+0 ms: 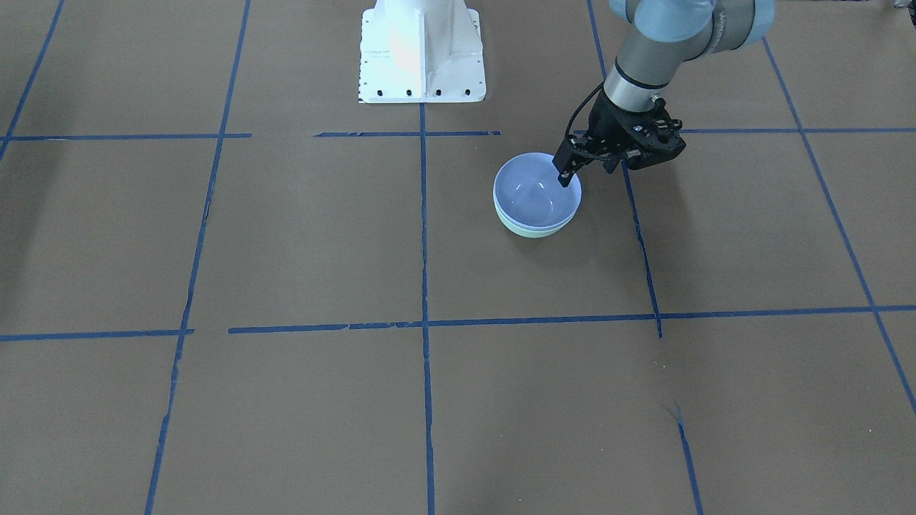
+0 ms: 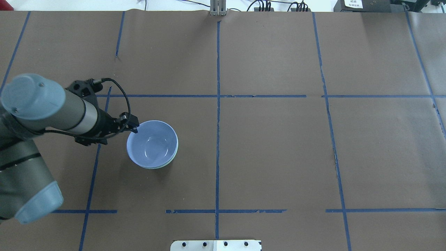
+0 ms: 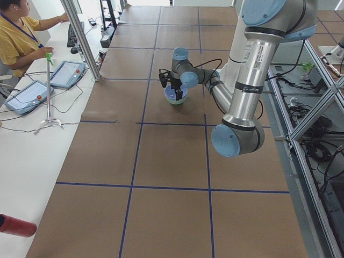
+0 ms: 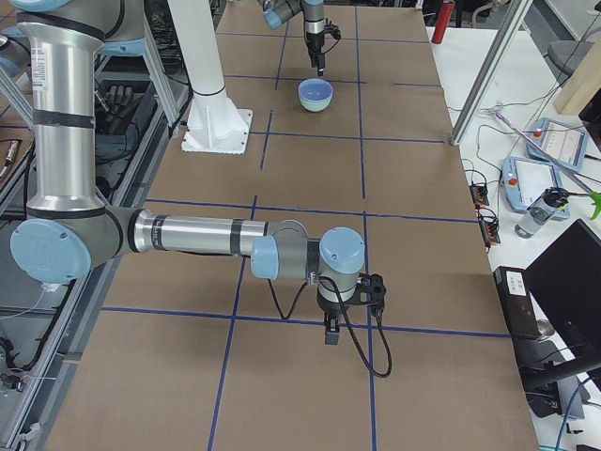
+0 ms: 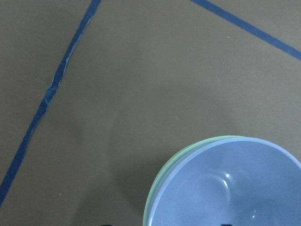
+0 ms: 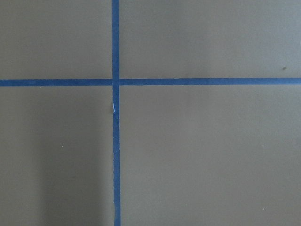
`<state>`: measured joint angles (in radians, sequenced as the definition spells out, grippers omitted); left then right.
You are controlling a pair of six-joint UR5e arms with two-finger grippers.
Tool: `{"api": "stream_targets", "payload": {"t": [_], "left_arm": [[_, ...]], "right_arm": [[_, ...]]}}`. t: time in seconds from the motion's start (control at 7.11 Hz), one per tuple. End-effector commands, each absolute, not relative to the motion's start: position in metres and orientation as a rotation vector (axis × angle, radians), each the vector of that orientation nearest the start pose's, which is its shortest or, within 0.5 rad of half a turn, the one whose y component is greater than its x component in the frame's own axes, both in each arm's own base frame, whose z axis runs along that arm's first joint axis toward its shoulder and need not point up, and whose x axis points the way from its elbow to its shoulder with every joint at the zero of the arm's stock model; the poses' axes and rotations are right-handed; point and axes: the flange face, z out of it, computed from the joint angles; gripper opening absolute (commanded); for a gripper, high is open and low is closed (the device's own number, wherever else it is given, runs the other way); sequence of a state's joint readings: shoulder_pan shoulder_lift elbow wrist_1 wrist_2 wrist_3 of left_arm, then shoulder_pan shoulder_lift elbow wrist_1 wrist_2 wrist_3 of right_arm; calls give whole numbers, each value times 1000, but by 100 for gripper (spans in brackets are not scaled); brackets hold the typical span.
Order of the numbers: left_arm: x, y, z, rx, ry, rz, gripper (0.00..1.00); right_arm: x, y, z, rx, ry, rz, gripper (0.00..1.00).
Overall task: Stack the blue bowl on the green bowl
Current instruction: 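Open the left gripper and withdraw it away from the stacked bowls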
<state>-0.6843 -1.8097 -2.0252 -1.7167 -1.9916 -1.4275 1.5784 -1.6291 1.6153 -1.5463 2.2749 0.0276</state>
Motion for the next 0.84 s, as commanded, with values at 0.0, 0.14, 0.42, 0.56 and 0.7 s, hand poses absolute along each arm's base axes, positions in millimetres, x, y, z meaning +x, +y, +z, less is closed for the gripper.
{"api": "stream_targets", "payload": {"t": [0.0, 0.14, 0.42, 0.56, 0.7], "left_arm": [[236, -459, 366, 65, 904, -105, 100], [164, -475, 415, 128, 849, -18, 100], [29, -455, 524, 186, 719, 140, 100], [-15, -440, 564, 189, 688, 172, 100], [-49, -427, 593, 179, 675, 145, 100]], "right_arm": [[72, -467, 667, 3, -704, 30, 100], [72, -467, 667, 3, -704, 30, 100], [72, -467, 667, 3, -704, 30, 100], [72, -467, 667, 3, -704, 30, 100], [72, -467, 667, 3, -704, 30, 100]]}}
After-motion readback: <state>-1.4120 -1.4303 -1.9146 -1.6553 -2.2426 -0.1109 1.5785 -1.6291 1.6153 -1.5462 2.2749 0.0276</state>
